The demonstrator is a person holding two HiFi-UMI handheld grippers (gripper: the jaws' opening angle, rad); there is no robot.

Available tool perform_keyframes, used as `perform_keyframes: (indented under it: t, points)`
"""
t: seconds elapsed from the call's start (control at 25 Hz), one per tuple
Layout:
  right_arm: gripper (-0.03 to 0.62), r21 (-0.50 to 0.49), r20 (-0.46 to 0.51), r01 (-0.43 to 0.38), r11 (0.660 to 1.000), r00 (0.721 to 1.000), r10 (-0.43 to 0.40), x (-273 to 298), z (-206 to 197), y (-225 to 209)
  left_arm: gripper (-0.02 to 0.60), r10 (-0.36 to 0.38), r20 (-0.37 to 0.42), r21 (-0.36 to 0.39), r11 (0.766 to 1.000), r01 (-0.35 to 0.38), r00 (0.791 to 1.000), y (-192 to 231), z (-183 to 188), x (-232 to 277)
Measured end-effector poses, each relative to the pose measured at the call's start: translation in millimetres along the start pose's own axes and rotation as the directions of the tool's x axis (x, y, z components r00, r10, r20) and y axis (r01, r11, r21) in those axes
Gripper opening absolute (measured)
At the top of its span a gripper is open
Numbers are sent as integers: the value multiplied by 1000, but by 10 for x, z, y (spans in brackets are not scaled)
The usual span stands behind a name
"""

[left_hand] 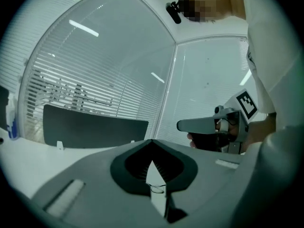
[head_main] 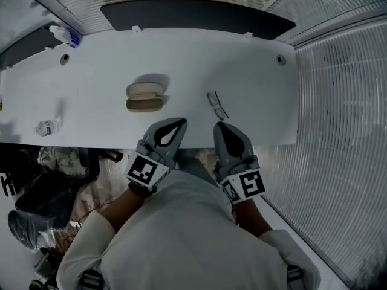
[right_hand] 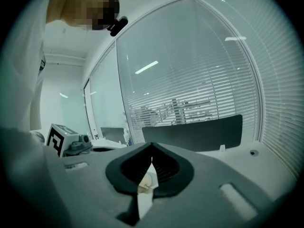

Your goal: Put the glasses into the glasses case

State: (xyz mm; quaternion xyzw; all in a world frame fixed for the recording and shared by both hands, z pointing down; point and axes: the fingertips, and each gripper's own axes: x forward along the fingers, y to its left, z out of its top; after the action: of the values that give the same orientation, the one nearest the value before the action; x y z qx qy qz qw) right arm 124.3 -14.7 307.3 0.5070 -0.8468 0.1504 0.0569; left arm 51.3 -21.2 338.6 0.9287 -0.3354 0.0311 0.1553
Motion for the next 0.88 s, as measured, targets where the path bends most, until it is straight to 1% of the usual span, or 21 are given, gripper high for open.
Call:
perform_keyframes:
  t: [0.08, 0.12, 0.16, 0.32, 0.44, 0.52, 0.68, 0.88]
  points:
    - [3, -10, -38, 0, 1000, 999, -1, 78, -136, -84, 3, -19, -28, 0, 1000, 19, 999, 9, -179, 129]
    - [16, -15, -55, -1, 1000, 999, 0, 114, -203, -130, 2, -26, -36, -1, 1000, 26, 999, 14, -272, 195]
    - [44, -19, -72, -2, 1000, 997, 0, 149, -273, -179, 2, -32, -43, -2, 999, 32, 999, 18, -357, 263]
    - [51, -26, -135, 4, 1000, 991, -7, 295, -603, -430, 2, -56, -68, -8, 998, 56, 996, 54, -619, 529]
    - [63, -22, -189, 13, 1000, 982, -17, 380, -918, -639, 2, -48, -80, -4, 999, 48, 996, 126, -773, 692]
    - [71, -21, -230, 17, 1000, 973, -22, 429, -1132, -754, 2, -36, -89, -12, 999, 35, 995, 192, -869, 780]
    - [86, -57, -304, 19, 998, 952, -36, 555, -1535, -977, 2, -29, -122, -34, 999, 25, 992, 306, -1131, 956]
    - [116, -73, -390, -4, 997, 921, -25, 652, -2039, -1169, 2, -25, -168, -71, 997, 13, 985, 328, -1504, 1120]
